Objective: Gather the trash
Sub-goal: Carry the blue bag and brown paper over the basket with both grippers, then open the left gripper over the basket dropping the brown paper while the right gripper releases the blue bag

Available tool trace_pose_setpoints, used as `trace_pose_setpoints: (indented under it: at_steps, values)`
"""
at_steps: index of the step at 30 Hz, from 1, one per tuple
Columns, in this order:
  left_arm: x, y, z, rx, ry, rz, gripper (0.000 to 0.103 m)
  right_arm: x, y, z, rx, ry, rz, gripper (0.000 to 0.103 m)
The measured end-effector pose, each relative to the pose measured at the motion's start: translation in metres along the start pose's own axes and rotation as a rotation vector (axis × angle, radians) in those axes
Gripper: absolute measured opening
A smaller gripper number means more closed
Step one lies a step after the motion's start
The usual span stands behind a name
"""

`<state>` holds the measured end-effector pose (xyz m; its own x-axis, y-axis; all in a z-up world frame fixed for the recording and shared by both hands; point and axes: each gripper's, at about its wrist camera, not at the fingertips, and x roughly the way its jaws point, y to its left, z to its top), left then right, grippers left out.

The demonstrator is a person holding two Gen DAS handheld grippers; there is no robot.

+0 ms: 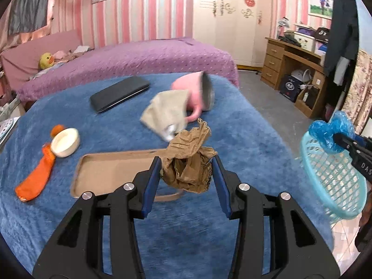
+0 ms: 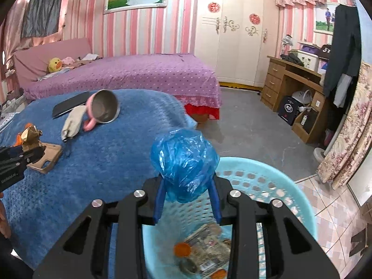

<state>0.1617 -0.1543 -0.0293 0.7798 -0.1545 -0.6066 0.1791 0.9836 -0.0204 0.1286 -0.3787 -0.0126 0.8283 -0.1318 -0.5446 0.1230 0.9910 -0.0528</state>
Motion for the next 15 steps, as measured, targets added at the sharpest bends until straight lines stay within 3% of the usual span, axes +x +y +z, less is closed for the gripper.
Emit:
trace_pose_setpoints:
  at_steps: [15]
  values:
    - [0.014, -0.141, -0.002, 0.125, 0.0, -0.199, 0.044, -0.002, -0.095, -0.025, 0.103, 0.033, -0.162, 0.033]
